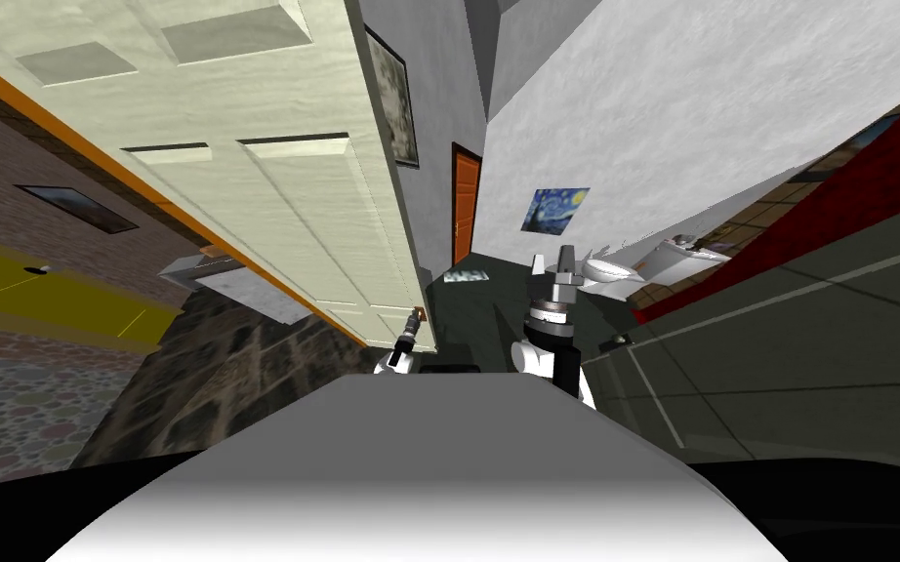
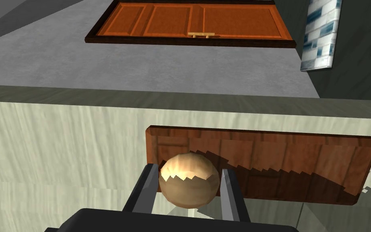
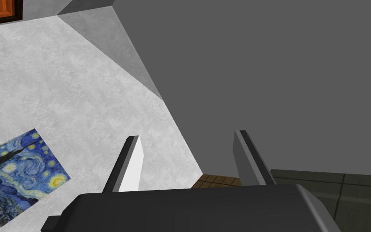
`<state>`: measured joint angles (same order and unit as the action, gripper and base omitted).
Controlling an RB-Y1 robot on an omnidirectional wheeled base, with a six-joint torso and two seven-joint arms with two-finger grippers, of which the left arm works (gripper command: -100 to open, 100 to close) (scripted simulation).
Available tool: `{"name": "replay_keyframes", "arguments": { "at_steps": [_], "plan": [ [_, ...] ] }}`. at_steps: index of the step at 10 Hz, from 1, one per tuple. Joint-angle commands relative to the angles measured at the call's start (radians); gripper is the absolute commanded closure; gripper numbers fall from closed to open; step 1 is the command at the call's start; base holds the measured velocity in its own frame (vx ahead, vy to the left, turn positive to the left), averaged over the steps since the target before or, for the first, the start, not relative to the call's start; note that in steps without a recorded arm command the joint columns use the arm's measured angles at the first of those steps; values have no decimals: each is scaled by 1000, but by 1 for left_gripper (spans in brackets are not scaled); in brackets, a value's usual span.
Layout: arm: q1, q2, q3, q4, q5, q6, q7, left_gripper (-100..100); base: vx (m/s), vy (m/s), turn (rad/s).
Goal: Push the door open
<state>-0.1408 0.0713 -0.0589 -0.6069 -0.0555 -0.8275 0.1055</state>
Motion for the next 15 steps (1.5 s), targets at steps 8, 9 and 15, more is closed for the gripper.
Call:
{"name": "replay_keyframes", "arguments": {
  "at_steps": [8, 9, 15],
  "plan": [
    [5, 24, 83, -28, 45, 19, -29, 100, 183, -65, 41],
    [4, 26, 95, -27, 52, 20, -34, 100, 176, -120, 95],
    [2, 32, 158, -22, 87, 24, -55, 100, 163, -82, 63]
  ]
}}
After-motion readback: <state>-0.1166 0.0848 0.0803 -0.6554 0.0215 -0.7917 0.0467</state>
